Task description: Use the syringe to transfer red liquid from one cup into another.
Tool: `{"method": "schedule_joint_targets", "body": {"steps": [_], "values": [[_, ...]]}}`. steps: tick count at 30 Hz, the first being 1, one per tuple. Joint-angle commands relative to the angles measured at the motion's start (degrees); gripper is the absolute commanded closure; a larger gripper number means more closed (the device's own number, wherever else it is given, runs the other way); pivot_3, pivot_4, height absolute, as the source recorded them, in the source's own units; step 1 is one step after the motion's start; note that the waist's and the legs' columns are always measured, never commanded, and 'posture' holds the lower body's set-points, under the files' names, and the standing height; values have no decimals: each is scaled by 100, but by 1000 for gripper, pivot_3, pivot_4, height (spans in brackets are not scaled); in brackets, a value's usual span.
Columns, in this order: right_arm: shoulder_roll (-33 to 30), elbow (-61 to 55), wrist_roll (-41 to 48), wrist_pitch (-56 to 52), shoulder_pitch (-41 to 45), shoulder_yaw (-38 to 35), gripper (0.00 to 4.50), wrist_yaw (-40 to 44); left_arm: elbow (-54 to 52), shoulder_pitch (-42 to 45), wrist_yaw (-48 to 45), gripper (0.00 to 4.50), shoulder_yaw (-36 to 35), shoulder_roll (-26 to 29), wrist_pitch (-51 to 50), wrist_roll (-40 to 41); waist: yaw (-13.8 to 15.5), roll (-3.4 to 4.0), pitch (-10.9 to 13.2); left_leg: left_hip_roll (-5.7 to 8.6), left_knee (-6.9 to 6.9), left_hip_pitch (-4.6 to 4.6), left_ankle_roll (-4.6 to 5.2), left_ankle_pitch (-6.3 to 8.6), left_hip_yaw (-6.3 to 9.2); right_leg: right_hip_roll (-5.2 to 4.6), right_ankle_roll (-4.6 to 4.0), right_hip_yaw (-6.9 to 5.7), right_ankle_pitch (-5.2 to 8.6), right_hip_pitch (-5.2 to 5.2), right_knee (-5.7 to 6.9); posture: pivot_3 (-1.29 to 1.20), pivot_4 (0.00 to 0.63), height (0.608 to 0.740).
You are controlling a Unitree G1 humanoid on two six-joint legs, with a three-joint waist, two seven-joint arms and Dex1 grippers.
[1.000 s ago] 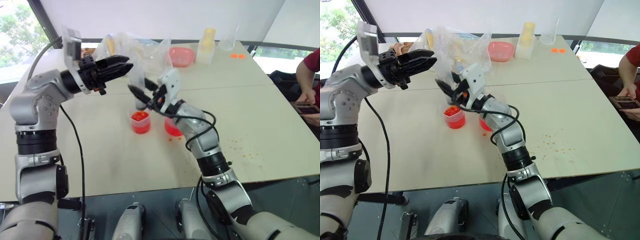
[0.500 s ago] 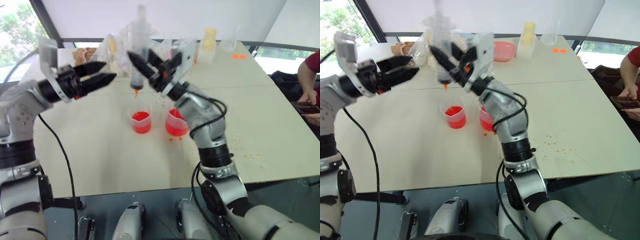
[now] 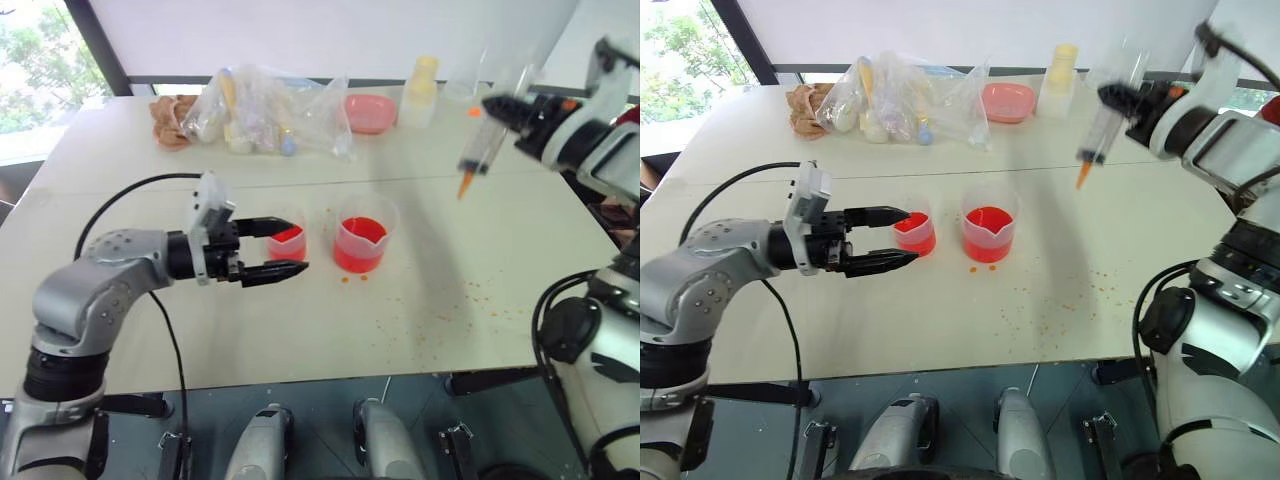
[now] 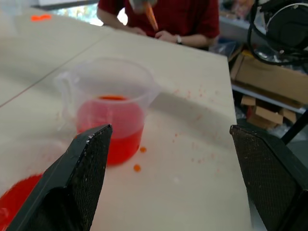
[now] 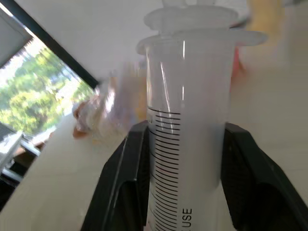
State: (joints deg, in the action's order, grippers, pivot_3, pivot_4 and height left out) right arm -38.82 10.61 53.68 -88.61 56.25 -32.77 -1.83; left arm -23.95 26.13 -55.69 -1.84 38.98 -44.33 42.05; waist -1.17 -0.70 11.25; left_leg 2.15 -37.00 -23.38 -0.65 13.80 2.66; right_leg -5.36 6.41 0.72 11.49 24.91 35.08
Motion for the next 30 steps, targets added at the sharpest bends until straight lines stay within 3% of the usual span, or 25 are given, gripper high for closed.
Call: {"method": "schedule_joint_targets", "body": {"steps": [1, 5, 16, 22, 30], "values": [[-115, -76, -20, -366, -412, 192, 3074, 168, -137, -166, -232, 449, 153, 139, 294, -161, 6, 0, 0, 1, 0, 0, 1, 0, -1, 1, 0, 2, 0, 0, 0, 0, 150, 740], [148, -99, -324, -232, -829, 163, 3074, 296, -137, -221, -397, 449, 367, 125, 387, -202, 14, 2, 1, 2, -9, -3, 2, 0, -6, 3, 3, 9, -1, -1, 0, 0, 150, 740], [168, 118, -1049, 0, -1543, 1137, 3074, 1173, 6, -275, -528, 449, 812, 136, 690, -664, 21, -1, -1, 0, -15, 2, 3, 1, -5, 12, 13, 12, -5, -10, -6, 0, 150, 740], [166, -43, -1323, 198, -1668, 1348, 88, 1468, -57, -308, -510, 419, 886, 98, 695, -729, 22, -3, -2, -1, -16, 4, 4, 2, -4, 16, 13, 15, -5, -15, -9, 0, 150, 740], [-313, -771, -1435, 450, -2078, 1731, 29, 2135, 37, -250, -210, 419, 506, -48, 407, -330, 57, -4, -2, -1, -20, 3, 4, 2, -2, 15, 12, 15, -3, -16, -11, 0, 150, 740]]}}
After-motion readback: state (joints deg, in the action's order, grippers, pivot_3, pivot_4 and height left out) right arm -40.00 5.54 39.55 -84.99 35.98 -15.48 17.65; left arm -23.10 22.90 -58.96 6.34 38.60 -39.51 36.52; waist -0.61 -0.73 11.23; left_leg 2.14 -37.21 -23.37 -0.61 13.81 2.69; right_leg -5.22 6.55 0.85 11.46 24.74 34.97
